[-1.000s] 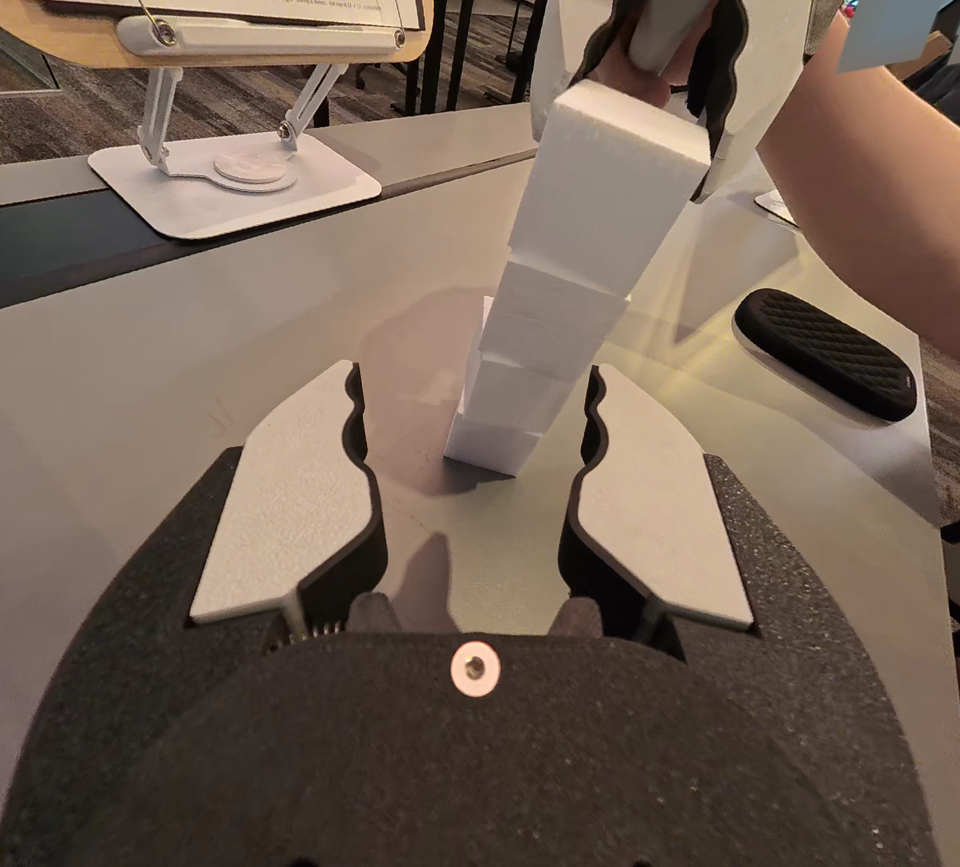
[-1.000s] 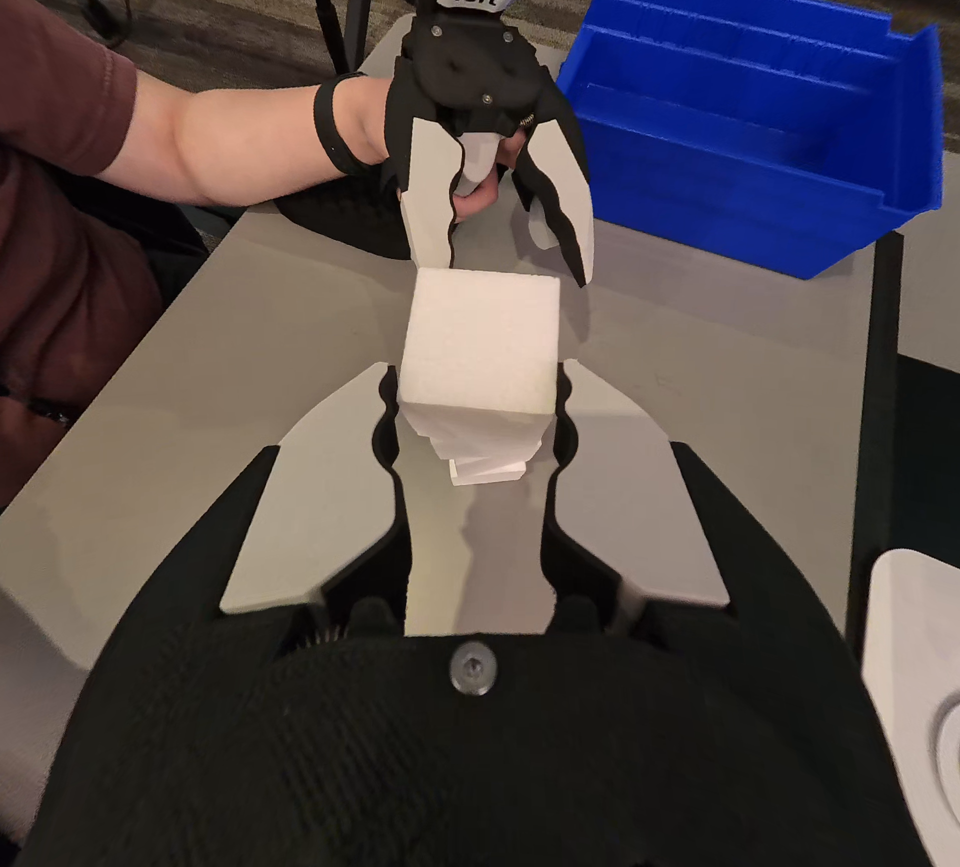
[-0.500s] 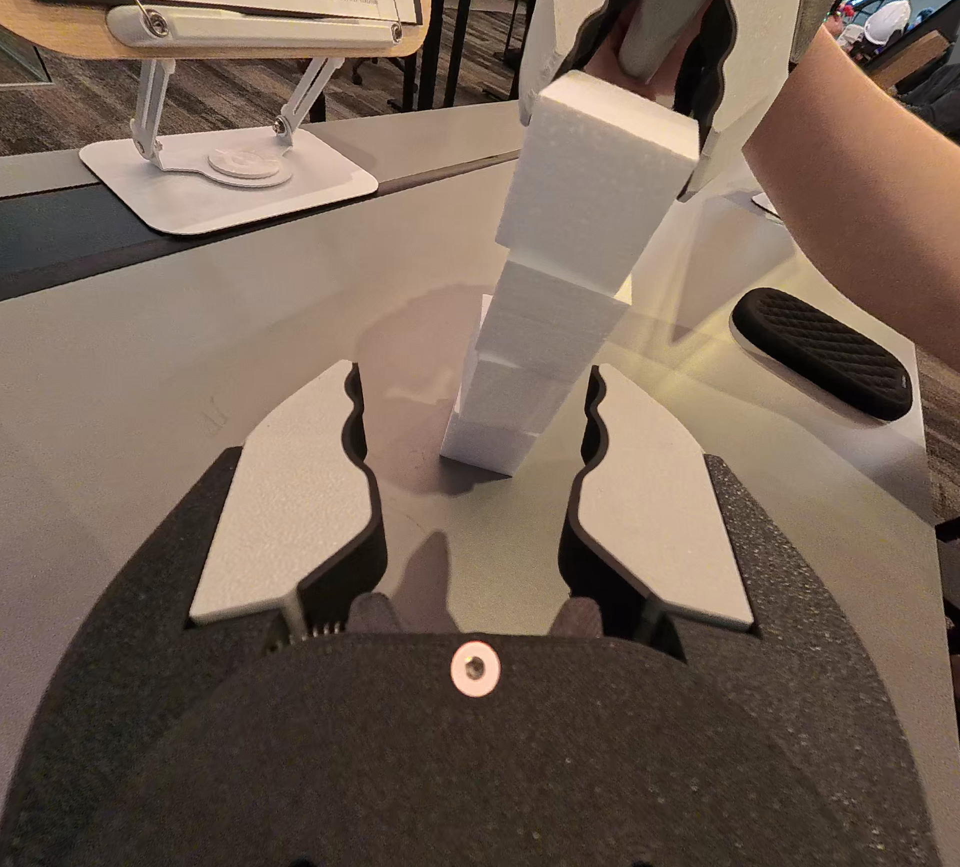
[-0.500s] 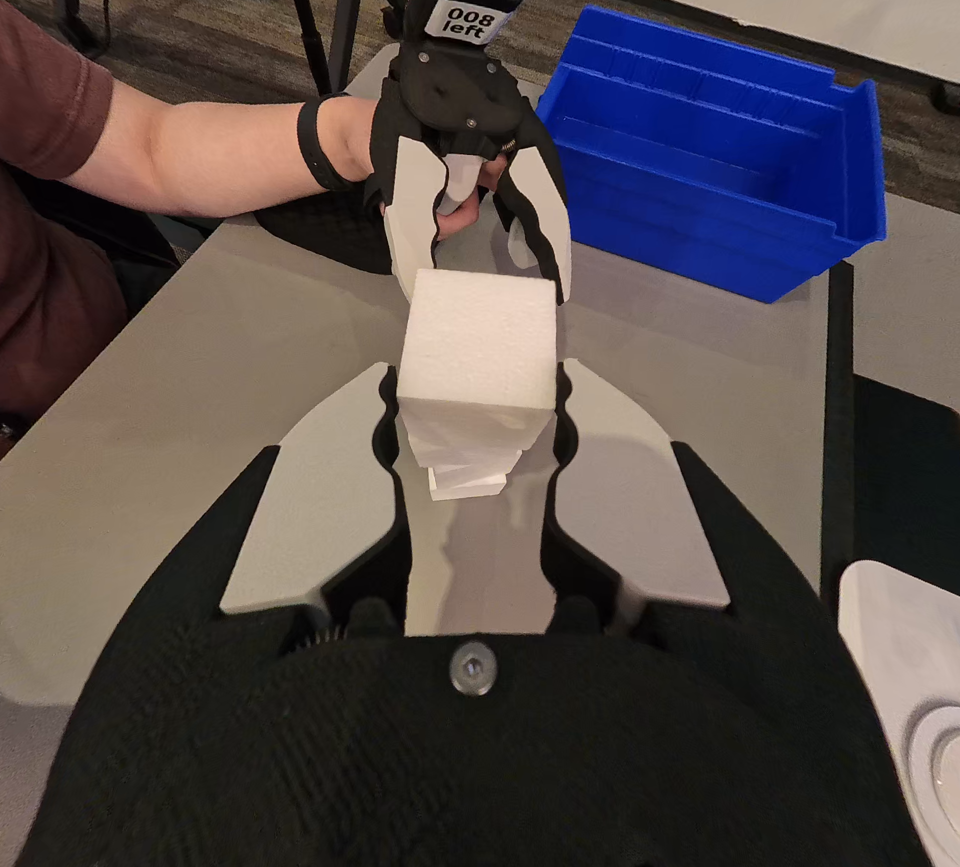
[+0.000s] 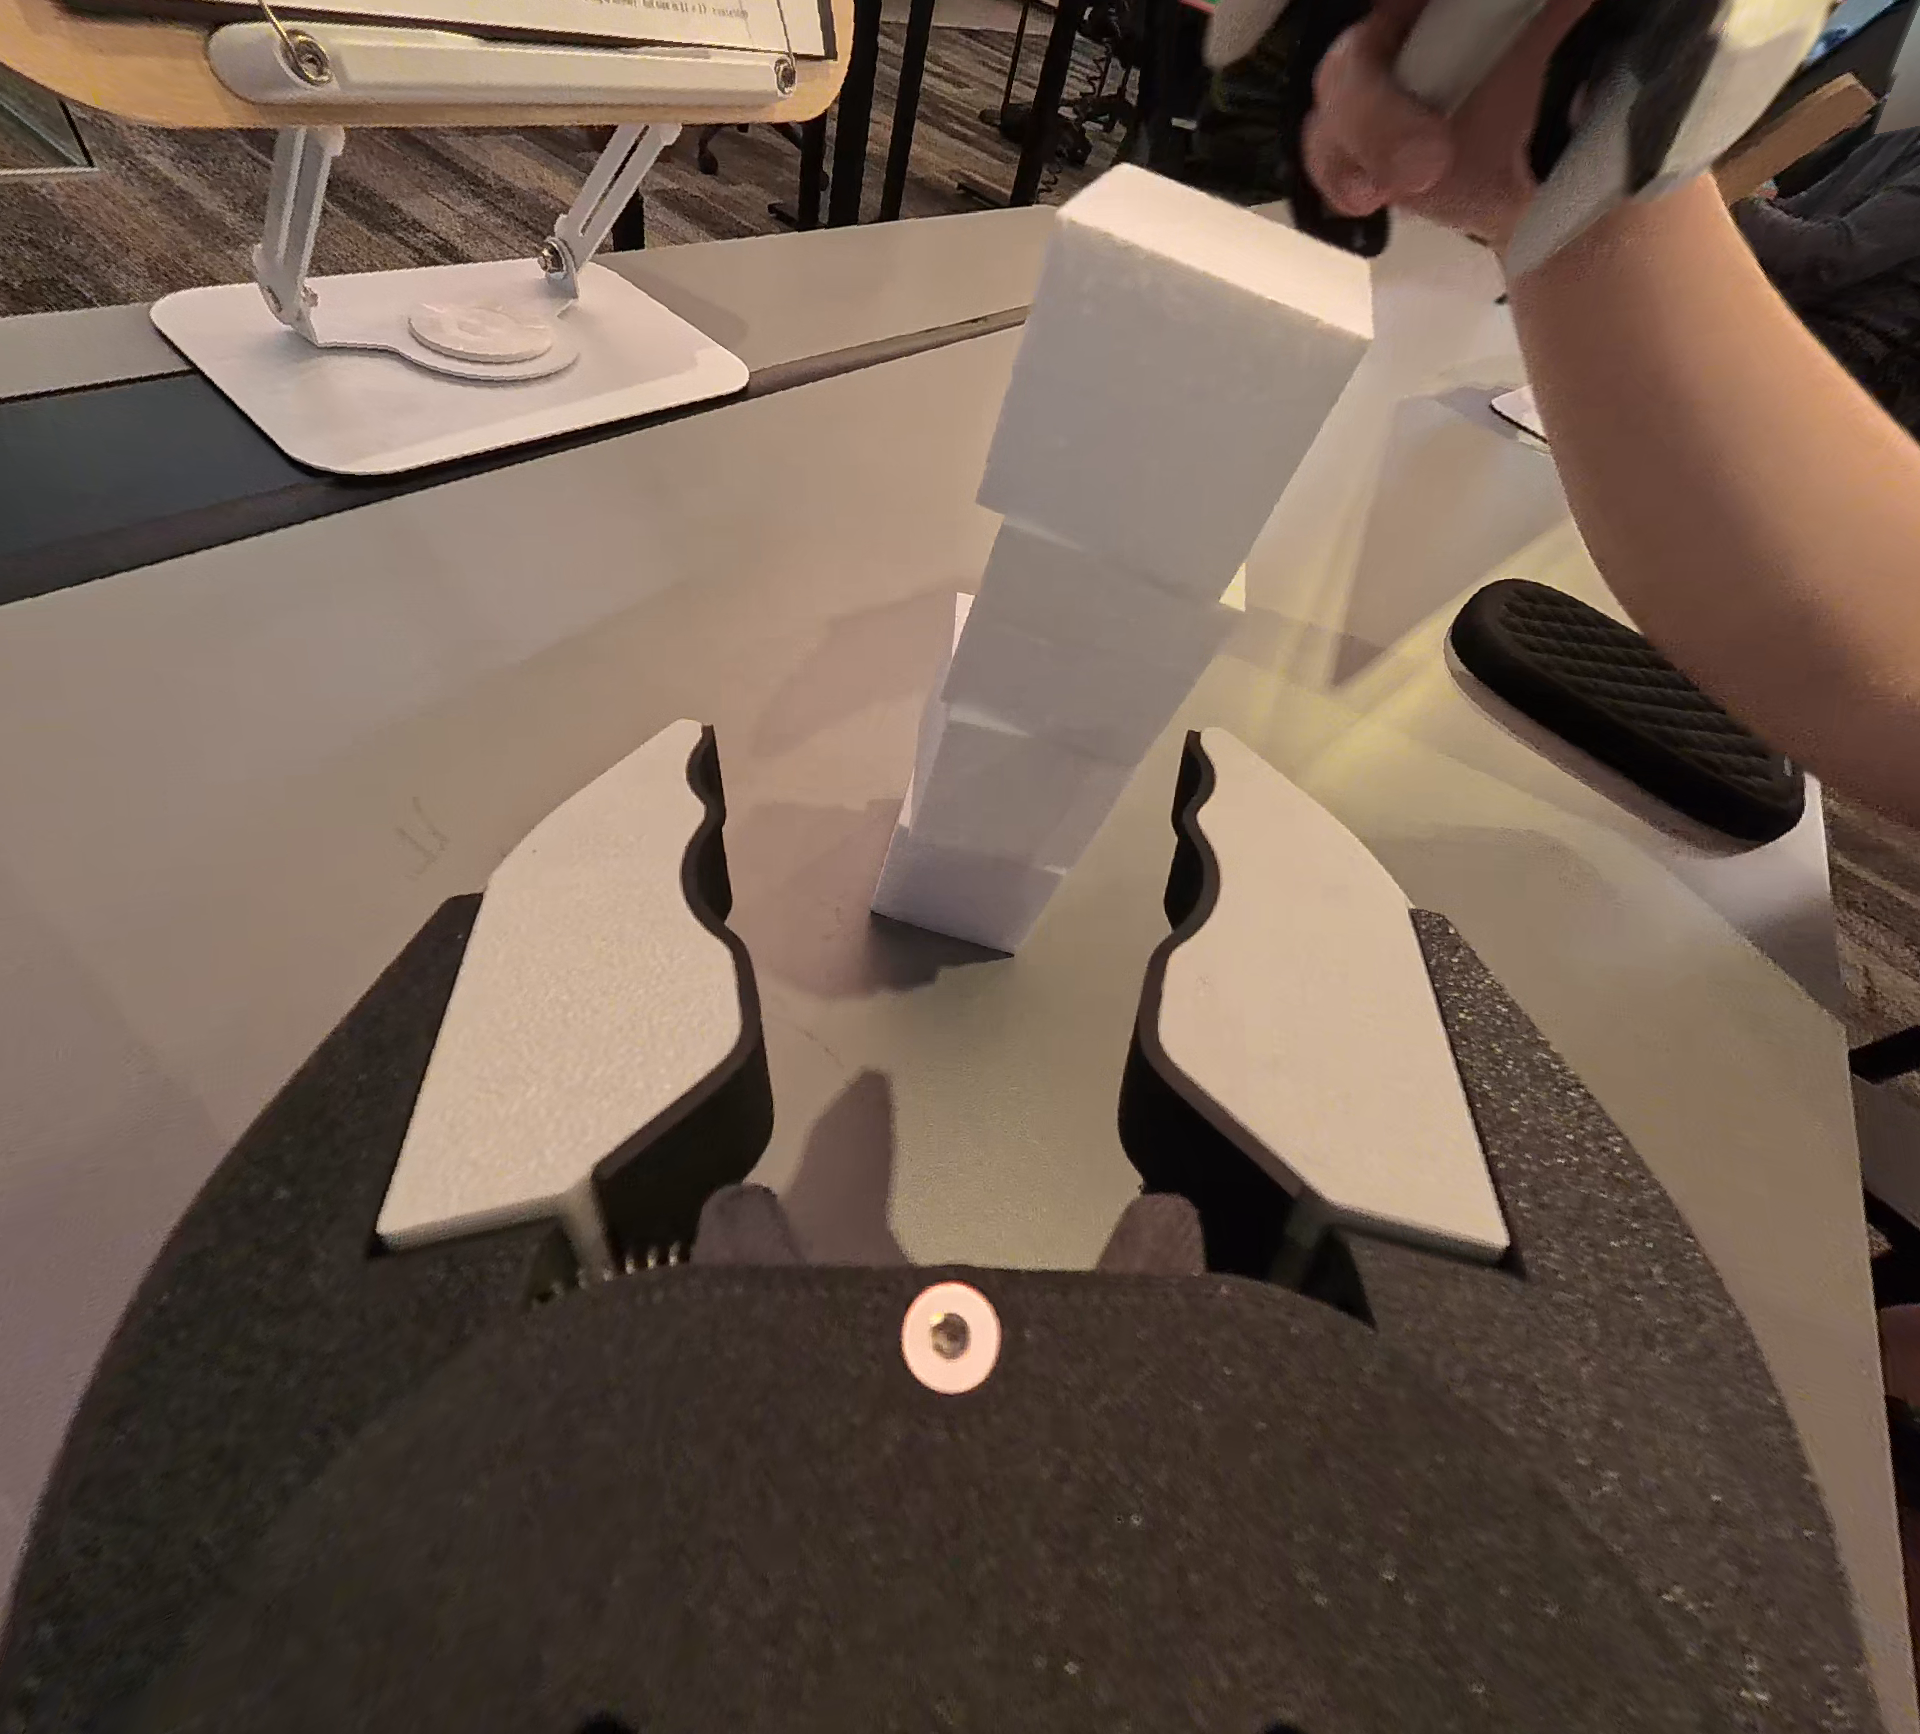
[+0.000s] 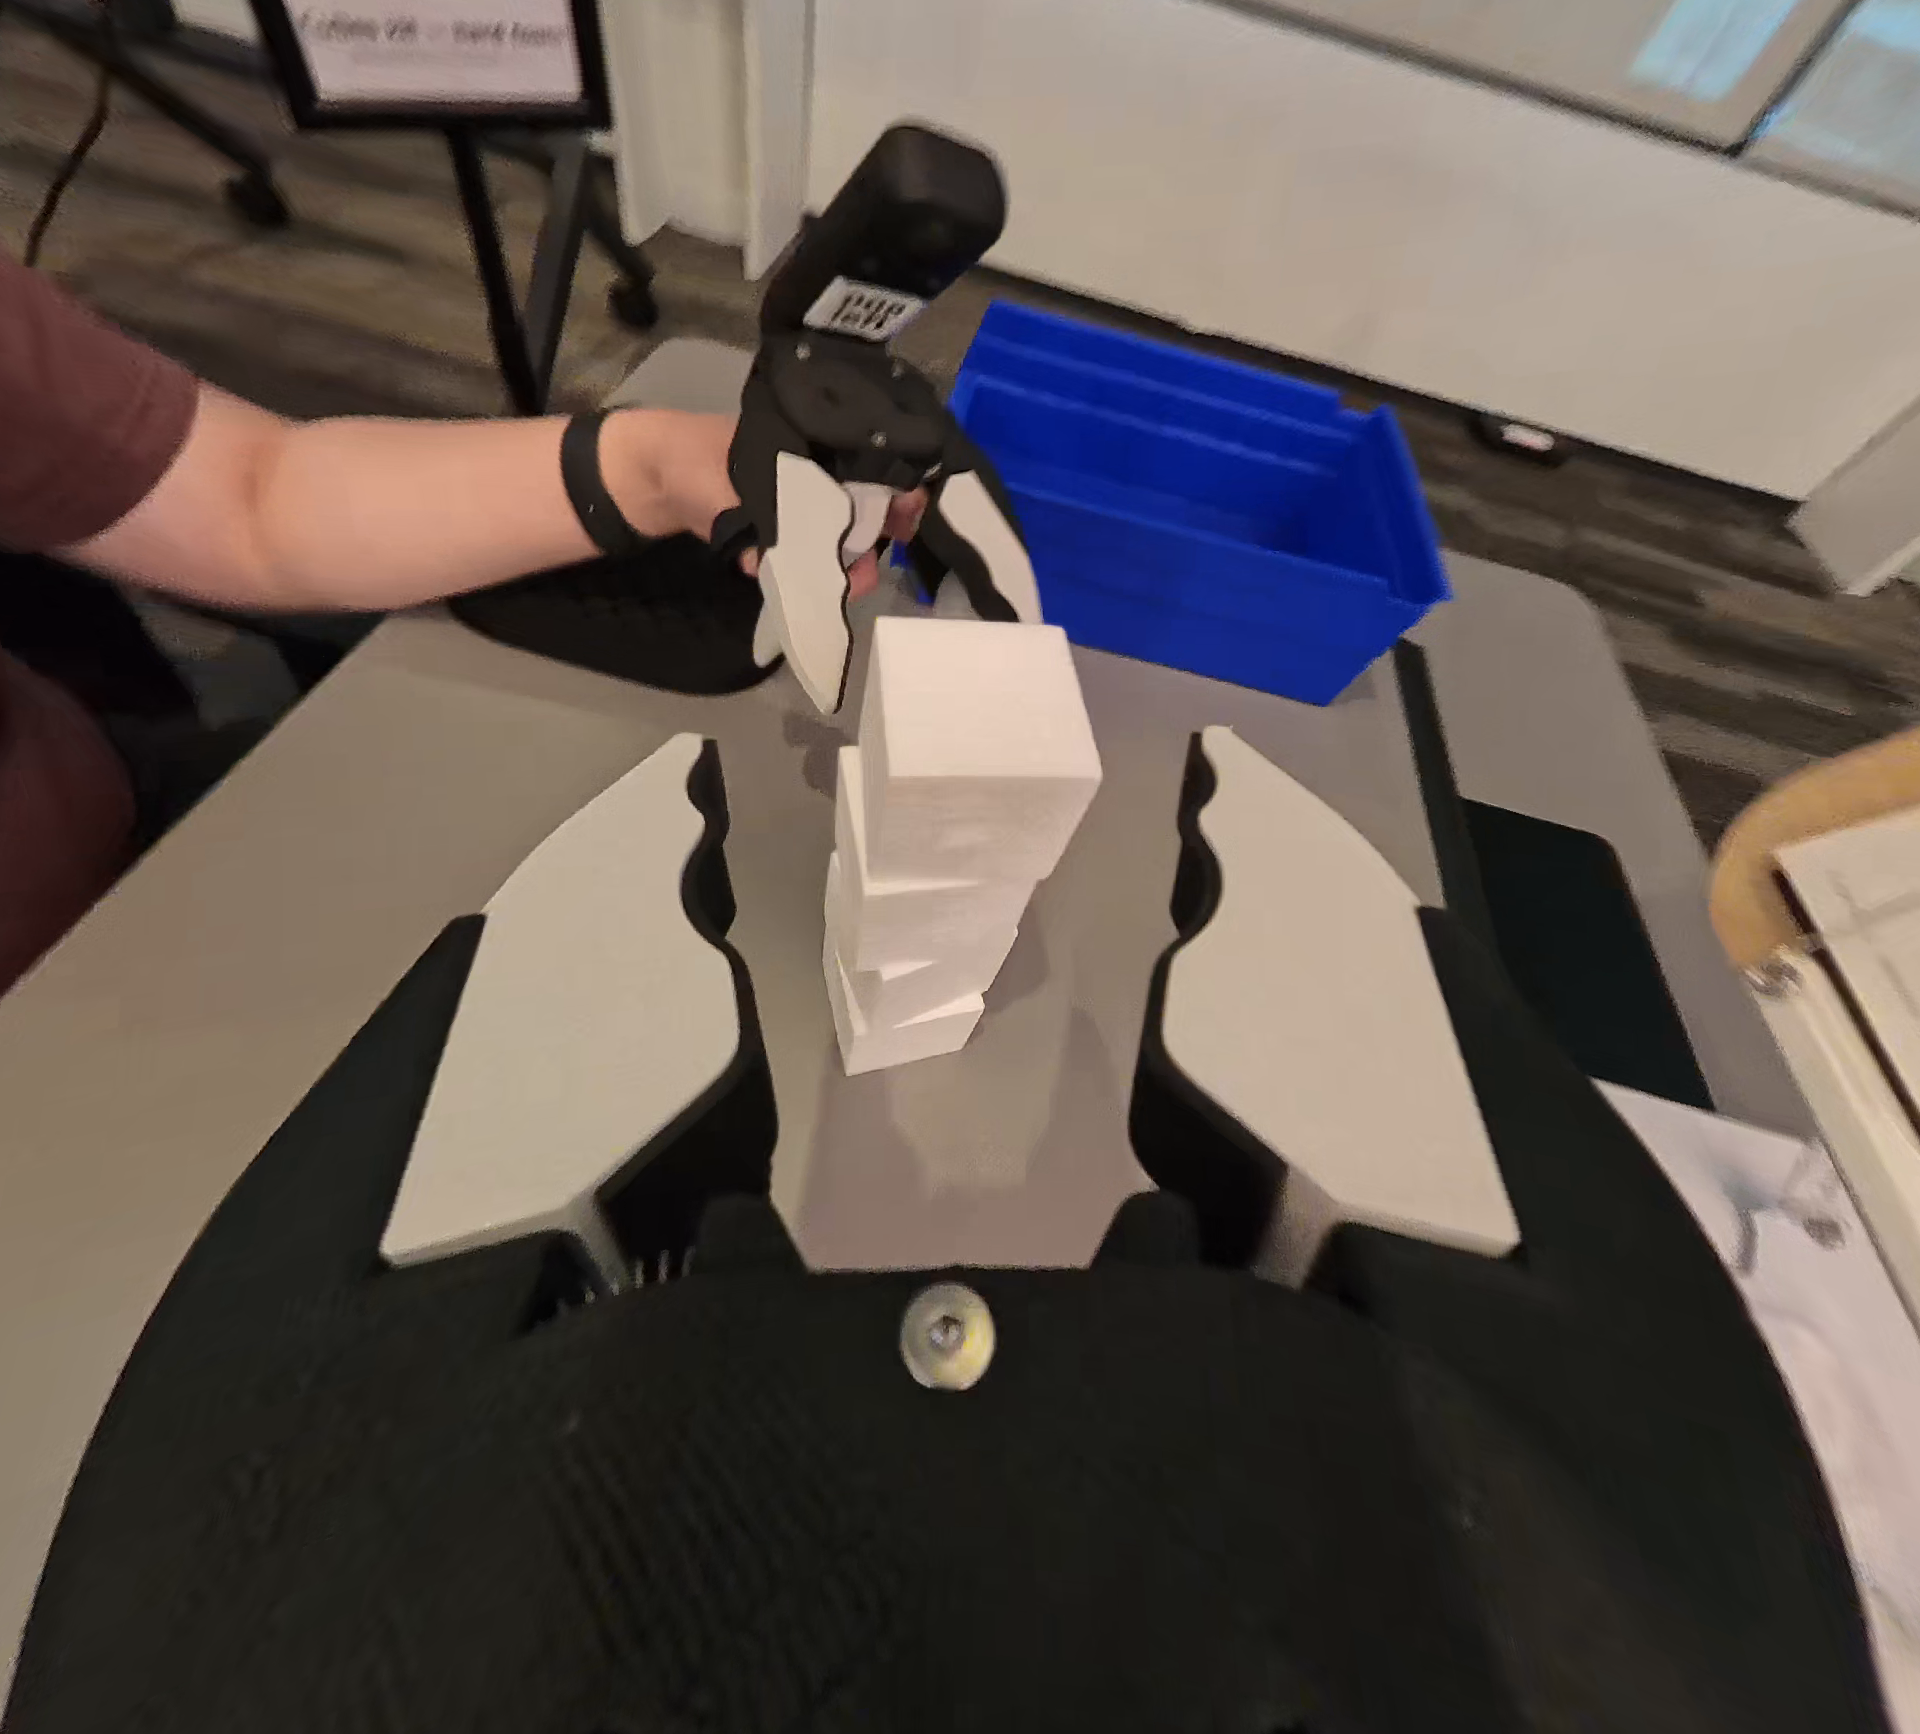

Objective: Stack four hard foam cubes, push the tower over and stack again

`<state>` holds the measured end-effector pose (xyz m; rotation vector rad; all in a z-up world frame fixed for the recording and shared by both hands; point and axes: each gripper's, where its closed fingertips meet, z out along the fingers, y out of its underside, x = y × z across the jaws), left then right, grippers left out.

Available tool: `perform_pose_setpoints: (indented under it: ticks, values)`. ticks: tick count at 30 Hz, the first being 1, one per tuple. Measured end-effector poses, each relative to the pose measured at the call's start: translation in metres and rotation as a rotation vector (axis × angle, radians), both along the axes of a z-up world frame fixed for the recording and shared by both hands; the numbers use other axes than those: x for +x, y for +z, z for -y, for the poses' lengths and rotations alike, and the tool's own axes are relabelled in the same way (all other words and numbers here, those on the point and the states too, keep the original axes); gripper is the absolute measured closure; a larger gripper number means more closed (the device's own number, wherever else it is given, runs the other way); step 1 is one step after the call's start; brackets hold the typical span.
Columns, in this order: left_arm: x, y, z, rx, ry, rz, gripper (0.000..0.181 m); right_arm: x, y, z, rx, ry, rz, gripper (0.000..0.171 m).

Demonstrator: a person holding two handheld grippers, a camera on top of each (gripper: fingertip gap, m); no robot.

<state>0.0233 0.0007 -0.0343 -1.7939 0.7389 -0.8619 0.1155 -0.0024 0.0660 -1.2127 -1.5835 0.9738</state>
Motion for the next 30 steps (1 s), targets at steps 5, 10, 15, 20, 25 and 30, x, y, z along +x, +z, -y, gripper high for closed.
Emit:
perform_pose_setpoints:
  ticks: [5, 10, 15, 20, 25, 30]
  values:
    - [-0.001, -0.009, -0.002, -0.011, 0.018, -0.050, 0.100, 0.069, 0.017, -0.011, -0.062, -0.246, -0.149, 0.090]
    - [-0.002, -0.038, -0.010, -0.077, 0.059, -0.159, 0.110, 0.139, 0.000, -0.046, -0.098, -0.485, -0.169, 0.153]
    - [0.002, -0.057, -0.018, -0.135, 0.098, -0.169, 0.129, 0.183, -0.011, -0.072, -0.159, -0.660, -0.193, 0.171]
    - [-0.003, -0.065, -0.024, -0.133, 0.163, -0.230, 0.167, 0.215, -0.006, -0.099, -0.146, -0.948, -0.257, 0.171]
    - [-0.019, -0.048, -0.031, -0.037, 0.266, -0.227, 0.181, 0.243, 0.029, -0.095, -0.119, -1.015, -0.466, 0.171]
    - [-0.034, -0.035, -0.029, -0.006, 0.302, -0.234, 0.181, 0.273, 0.041, -0.084, -0.140, -0.966, -0.565, 0.171]
